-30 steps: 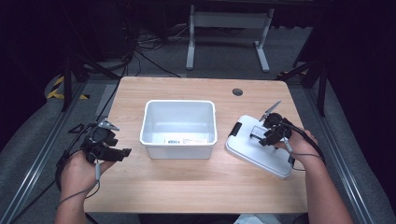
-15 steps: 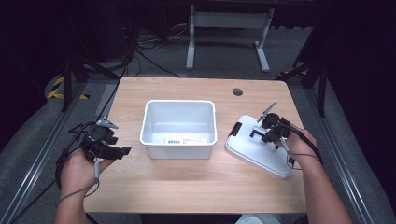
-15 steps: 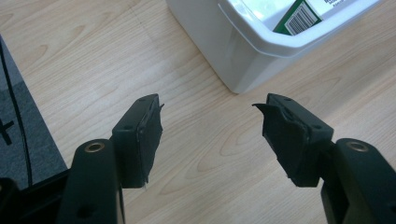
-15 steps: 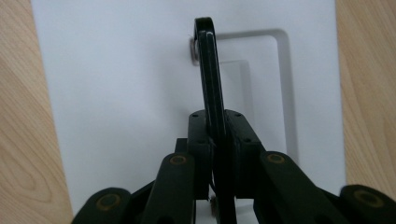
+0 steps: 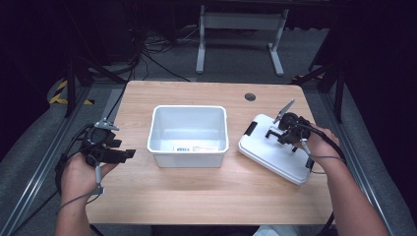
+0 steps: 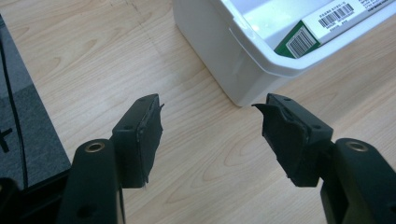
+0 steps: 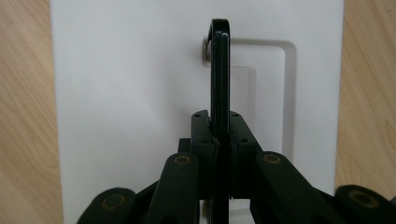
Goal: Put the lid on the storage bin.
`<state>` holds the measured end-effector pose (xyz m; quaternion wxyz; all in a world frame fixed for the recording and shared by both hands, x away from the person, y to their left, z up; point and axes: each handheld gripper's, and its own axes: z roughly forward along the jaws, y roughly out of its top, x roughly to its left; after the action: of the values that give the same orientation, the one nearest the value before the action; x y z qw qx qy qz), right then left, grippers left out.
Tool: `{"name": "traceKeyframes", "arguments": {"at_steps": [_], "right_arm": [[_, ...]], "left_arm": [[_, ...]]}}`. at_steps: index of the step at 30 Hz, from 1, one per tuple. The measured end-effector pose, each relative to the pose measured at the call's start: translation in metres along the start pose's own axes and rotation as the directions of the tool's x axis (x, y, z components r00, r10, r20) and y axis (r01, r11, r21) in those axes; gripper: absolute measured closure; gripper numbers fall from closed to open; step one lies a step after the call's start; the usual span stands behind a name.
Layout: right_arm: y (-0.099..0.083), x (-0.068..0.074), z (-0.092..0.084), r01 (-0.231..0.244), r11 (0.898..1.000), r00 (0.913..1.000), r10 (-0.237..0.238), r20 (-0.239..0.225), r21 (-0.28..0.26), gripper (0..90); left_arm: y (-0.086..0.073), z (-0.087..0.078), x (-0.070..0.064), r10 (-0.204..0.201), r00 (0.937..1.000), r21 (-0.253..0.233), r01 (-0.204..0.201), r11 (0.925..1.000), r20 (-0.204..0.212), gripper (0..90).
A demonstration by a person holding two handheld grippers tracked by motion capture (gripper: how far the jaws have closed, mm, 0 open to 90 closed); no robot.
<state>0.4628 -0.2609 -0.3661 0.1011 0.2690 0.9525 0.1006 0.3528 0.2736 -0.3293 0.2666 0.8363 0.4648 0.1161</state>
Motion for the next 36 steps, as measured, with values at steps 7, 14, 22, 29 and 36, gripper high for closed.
{"name": "traceKeyframes", "arguments": {"at_steps": [7,14,22,29,36], "right_arm": [[0.006,-0.001,-0.033,0.016,1.000,0.9996,-0.015,0.022,-0.020,83.9],[0.013,-0.004,-0.059,0.031,0.999,0.9991,-0.030,0.030,-0.041,83.9],[0.021,-0.007,-0.085,0.043,0.997,0.9983,-0.040,0.042,-0.065,83.9],[0.029,-0.007,-0.102,0.076,0.993,0.9965,-0.072,0.044,-0.089,83.9],[0.050,0.001,-0.118,0.138,0.983,0.9900,-0.134,0.044,-0.120,83.9]], "left_arm": [[0.006,-0.001,0.005,0.005,1.0000,-0.019,-0.005,0.9998,0.006,37.8],[0.010,0.000,0.008,0.002,0.9998,-0.029,-0.002,0.9996,0.019,37.7],[0.011,0.001,0.008,0.006,0.9997,-0.035,-0.005,0.9994,0.024,37.8],[0.011,0.001,0.008,0.002,0.9997,-0.032,-0.002,0.9995,0.024,37.8],[0.010,0.001,0.007,0.006,0.9997,-0.031,-0.005,0.9995,0.022,37.8]]}}
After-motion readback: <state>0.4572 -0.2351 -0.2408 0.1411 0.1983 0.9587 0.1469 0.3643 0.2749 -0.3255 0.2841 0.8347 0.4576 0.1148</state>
